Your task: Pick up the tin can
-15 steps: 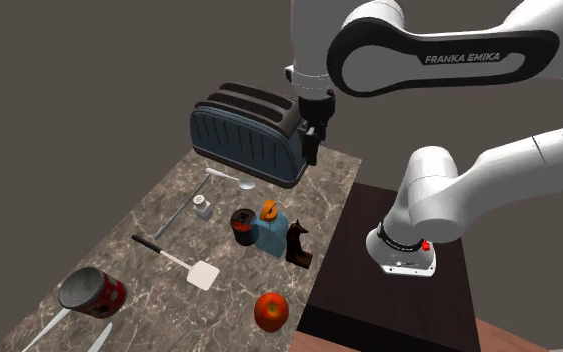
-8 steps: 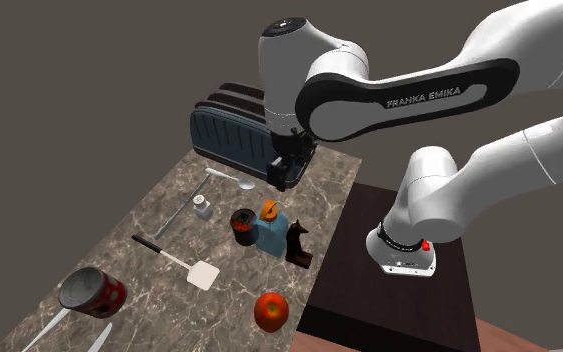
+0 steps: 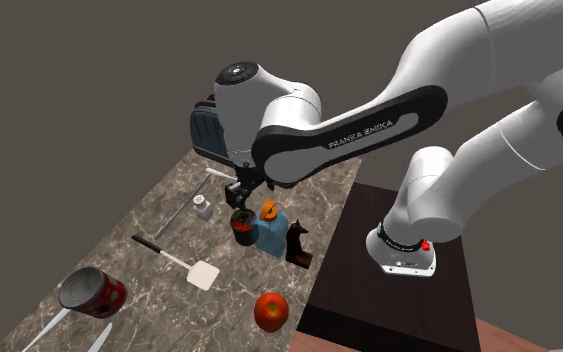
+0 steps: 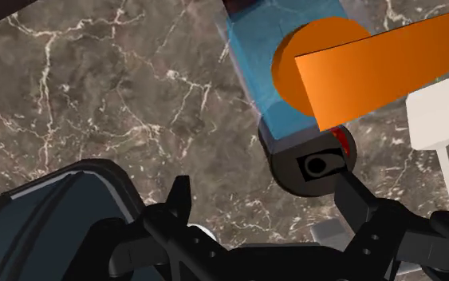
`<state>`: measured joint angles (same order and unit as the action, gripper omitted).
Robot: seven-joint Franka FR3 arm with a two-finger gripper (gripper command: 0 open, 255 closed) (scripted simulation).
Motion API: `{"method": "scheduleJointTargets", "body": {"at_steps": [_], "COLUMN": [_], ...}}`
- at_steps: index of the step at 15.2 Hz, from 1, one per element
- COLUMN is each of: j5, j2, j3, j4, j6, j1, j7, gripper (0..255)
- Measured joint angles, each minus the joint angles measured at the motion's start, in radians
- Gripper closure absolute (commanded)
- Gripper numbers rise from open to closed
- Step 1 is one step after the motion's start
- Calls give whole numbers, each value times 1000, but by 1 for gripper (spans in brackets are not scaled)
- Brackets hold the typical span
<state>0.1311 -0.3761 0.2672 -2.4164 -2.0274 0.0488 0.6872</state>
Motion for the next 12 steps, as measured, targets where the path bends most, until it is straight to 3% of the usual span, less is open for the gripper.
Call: {"method": "scheduleJointTargets", "body": {"at_steps": [5,12], "j5": [-47,-64], "j2": [163,224], "j3": [65,77], "j4": [82,43], "j6": [-102,-202], "j1": [28,31], "j7": [201,232], "gripper": [0,0]}}
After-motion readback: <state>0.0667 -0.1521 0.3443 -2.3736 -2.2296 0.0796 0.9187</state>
